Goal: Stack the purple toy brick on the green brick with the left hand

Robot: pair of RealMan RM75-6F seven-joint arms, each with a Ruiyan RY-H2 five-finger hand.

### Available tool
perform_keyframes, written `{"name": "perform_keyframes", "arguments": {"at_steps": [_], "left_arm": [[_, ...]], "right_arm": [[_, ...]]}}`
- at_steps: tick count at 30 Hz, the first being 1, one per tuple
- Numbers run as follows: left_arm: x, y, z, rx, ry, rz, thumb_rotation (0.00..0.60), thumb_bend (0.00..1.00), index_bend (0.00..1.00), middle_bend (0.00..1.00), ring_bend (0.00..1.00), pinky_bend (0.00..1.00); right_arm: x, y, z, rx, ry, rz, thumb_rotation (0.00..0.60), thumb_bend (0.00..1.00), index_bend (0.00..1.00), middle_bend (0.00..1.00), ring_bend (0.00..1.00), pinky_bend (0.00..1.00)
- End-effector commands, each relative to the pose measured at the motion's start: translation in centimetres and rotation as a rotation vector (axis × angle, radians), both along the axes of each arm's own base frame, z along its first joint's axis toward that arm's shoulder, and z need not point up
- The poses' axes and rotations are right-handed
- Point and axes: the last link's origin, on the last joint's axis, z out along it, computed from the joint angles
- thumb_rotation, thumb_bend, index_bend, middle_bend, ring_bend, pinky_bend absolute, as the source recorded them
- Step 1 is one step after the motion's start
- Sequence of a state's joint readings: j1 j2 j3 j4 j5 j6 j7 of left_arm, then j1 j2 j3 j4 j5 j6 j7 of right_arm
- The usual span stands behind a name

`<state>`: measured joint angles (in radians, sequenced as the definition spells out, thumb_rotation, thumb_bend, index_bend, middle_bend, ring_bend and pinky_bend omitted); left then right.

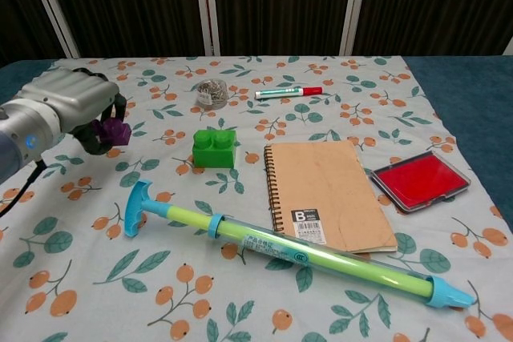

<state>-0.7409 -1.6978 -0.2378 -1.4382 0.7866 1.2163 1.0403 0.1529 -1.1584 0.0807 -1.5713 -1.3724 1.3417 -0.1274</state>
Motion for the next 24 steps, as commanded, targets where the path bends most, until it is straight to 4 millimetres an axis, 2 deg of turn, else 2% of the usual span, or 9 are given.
{"name": "perform_keyframes", "arguments": {"at_steps": [1, 6, 10, 13, 15, 24], "left_arm": [[5.5, 1.0, 3.6, 0.033, 0.027, -0.049, 0.600, 0.40, 0.52, 0.50, 0.08, 0.00], [8.7, 0.9, 5.0, 0.042, 0.061, -0.042, 0.600, 0.40, 0.52, 0.51, 0.08, 0.00], [10.1, 0.5, 4.8, 0.021, 0.068, -0.020, 0.600, 0.40, 0.52, 0.51, 0.08, 0.00], [10.6, 0.2, 4.3, 0.004, 0.076, -0.009, 0.600, 0.40, 0.52, 0.51, 0.08, 0.00], [11.2, -0.3, 2.8, -0.034, 0.075, -0.002, 0.600, 0.40, 0.52, 0.51, 0.08, 0.00], [12.4, -0.3, 0.3, -0.051, 0.086, 0.018, 0.600, 0.39, 0.52, 0.51, 0.08, 0.00]], "right_arm": [[0.0, 0.0, 0.0, -0.001, -0.002, 0.000, 0.600, 0.22, 0.03, 0.06, 0.10, 0.00], [0.0, 0.0, 0.1, -0.004, -0.006, 0.001, 0.600, 0.22, 0.03, 0.06, 0.10, 0.00], [0.0, 0.1, 0.2, -0.005, -0.010, 0.002, 0.600, 0.22, 0.03, 0.06, 0.10, 0.00], [0.0, 0.1, 0.3, -0.005, -0.015, 0.004, 0.600, 0.22, 0.03, 0.06, 0.10, 0.00], [-0.1, 0.1, 0.3, -0.003, -0.021, 0.000, 0.600, 0.22, 0.03, 0.06, 0.10, 0.00], [-0.3, -0.2, 0.3, 0.004, -0.029, -0.001, 0.600, 0.22, 0.03, 0.06, 0.10, 0.00]]}}
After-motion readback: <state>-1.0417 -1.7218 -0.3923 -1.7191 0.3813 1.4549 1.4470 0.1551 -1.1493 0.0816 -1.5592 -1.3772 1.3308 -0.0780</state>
